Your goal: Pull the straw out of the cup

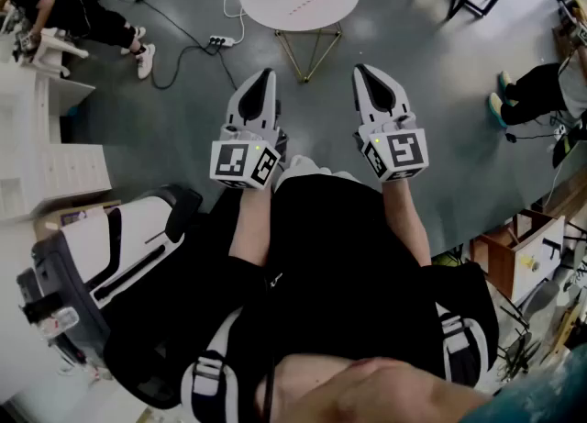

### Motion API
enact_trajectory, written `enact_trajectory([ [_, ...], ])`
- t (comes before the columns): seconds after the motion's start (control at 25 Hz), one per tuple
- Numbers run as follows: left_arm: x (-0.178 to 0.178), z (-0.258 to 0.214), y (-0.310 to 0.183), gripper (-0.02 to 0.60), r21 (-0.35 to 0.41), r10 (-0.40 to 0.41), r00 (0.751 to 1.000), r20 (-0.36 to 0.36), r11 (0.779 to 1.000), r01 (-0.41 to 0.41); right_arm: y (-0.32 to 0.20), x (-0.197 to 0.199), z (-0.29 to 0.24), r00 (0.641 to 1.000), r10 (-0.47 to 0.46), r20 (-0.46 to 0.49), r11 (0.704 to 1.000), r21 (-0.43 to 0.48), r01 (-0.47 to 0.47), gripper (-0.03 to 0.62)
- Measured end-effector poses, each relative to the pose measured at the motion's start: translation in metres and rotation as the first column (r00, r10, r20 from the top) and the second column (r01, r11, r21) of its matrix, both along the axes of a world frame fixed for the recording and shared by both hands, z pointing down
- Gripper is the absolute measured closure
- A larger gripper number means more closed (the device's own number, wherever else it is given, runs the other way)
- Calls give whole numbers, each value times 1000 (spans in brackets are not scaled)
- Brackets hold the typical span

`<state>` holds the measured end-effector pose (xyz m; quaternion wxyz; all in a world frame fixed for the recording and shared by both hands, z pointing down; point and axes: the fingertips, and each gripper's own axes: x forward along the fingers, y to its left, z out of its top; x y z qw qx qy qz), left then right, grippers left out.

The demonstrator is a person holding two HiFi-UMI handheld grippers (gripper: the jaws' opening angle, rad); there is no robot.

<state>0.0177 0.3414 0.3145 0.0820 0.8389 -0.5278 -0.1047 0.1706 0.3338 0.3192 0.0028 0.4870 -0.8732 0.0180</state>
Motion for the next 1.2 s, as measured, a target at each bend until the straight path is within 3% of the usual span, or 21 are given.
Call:
enact_trajectory([
  [1.2,-9,8,-13,574,-6,-42,999,11,999,42,-30,-2,9,1000,-25,4,1000,-14,25,579],
])
